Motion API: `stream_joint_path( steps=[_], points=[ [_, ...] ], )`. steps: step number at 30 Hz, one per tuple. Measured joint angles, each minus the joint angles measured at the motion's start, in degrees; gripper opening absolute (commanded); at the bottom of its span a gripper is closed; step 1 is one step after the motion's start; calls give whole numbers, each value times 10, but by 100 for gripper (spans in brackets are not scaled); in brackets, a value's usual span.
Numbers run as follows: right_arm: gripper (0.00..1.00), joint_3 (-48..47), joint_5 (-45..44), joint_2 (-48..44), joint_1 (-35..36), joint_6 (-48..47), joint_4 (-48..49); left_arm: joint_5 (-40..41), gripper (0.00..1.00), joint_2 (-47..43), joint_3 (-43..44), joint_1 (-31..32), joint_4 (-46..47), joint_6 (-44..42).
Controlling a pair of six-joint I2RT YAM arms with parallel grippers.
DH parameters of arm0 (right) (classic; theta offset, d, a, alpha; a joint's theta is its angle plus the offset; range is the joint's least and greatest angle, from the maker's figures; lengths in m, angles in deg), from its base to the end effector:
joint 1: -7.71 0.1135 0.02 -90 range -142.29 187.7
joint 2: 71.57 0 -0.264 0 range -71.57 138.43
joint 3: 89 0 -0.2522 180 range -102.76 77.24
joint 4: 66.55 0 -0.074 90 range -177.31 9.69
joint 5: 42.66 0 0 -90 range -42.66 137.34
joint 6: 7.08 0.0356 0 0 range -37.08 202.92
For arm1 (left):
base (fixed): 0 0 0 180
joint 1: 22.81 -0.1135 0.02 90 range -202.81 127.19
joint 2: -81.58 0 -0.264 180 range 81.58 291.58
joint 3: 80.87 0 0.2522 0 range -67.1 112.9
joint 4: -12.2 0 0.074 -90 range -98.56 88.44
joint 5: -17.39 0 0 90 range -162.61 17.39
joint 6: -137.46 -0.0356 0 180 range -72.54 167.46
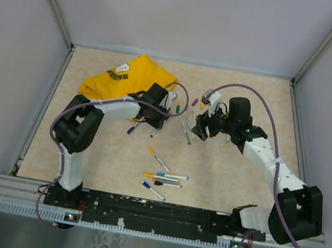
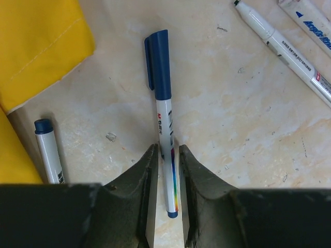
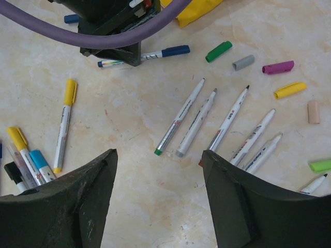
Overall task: Open the pen caps
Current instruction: Pick up the pen from the center of the board.
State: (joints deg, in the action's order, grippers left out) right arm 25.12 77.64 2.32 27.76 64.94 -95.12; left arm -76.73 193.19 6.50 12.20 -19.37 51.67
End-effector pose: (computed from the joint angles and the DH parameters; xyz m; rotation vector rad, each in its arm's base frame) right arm 0.2574 0.1131 0.2696 -0.9782 1.9388 0.6021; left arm 0.3333 -0.2366 0.1648 0.7128 2.4802 -0.3538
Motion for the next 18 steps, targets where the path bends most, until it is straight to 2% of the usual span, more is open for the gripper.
stream_joint_path(
  steps=[12, 15, 18],
  points=[
    [66, 0, 7, 0, 0, 0, 0, 29, 28, 6, 15, 12, -25, 0],
    [66, 0, 9, 0, 0, 0, 0, 36, 23, 8, 18, 14, -28, 0],
    [66, 0, 10, 0, 0, 0, 0, 41, 14, 8, 18, 14, -29, 0]
  ],
)
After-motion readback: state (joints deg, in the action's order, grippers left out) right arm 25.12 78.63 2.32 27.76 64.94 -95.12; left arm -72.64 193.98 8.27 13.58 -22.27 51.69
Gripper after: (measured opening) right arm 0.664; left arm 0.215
